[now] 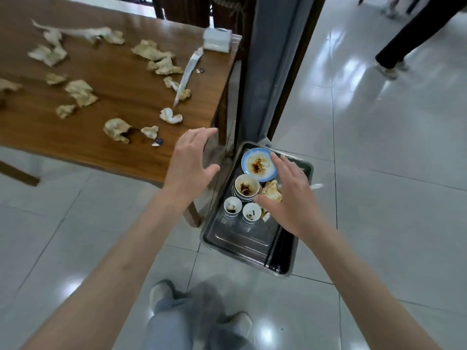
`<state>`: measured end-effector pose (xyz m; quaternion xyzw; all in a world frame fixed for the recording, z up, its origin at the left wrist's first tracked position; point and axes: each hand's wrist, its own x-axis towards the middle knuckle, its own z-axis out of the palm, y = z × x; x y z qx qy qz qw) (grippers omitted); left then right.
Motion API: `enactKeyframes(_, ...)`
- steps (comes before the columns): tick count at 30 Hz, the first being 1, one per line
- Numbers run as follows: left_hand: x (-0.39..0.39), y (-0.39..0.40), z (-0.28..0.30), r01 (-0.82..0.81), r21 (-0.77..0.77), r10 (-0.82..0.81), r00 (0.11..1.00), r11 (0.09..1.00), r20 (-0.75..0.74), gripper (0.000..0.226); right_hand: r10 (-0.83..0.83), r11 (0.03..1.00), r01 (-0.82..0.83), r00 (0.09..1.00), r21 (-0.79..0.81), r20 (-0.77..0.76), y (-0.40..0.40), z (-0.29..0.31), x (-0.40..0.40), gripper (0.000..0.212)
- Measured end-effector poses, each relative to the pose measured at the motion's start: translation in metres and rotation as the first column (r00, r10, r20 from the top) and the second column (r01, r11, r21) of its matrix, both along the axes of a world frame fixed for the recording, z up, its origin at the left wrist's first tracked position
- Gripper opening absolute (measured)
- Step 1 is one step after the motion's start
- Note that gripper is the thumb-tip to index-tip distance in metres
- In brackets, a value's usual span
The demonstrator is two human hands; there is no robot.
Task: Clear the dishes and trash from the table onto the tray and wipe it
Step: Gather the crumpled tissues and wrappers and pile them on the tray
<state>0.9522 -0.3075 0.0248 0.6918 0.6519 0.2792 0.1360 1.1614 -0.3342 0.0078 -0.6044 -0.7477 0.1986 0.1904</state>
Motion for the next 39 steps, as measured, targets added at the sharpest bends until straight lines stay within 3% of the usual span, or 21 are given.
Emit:
enactKeyframes(6, -0.060, -0.031, 0.049, -0.123, 0.043, 0.119, 0.990, 0.991, 0.079, 0.073, 0.110, 0.993, -0.111, 0.994, -0.028, -0.021, -0.022, 0.050, -0.052, 0.087)
enactKeyframes(15, -0.223, -0.095, 0.086, -0.290, 0.034, 0.286, 0.953, 0.956, 0.096, 0.072, 0.167, 0.981, -0.163, 0.985, -0.107, 0.034, -0.034, 0.078, -0.189, 0.086)
enactKeyframes(25, -0.327, -0.093, 0.056, -0.200, -0.066, 0.204, 0.977, 0.978, 0.065, 0.073, 0.111, 0.977, -0.107, 0.994, -0.185, 0.012, -0.043, 0.060, -0.306, 0.085)
enactKeyframes(39, -0.305, 0.044, -0.017, 0.024, -0.187, -0.011, 0.998, 0.982, 0.069, 0.061, 0.027, 0.976, 0.023, 0.974, -0.215, 0.225, 0.077, -0.019, -0.306, 0.084)
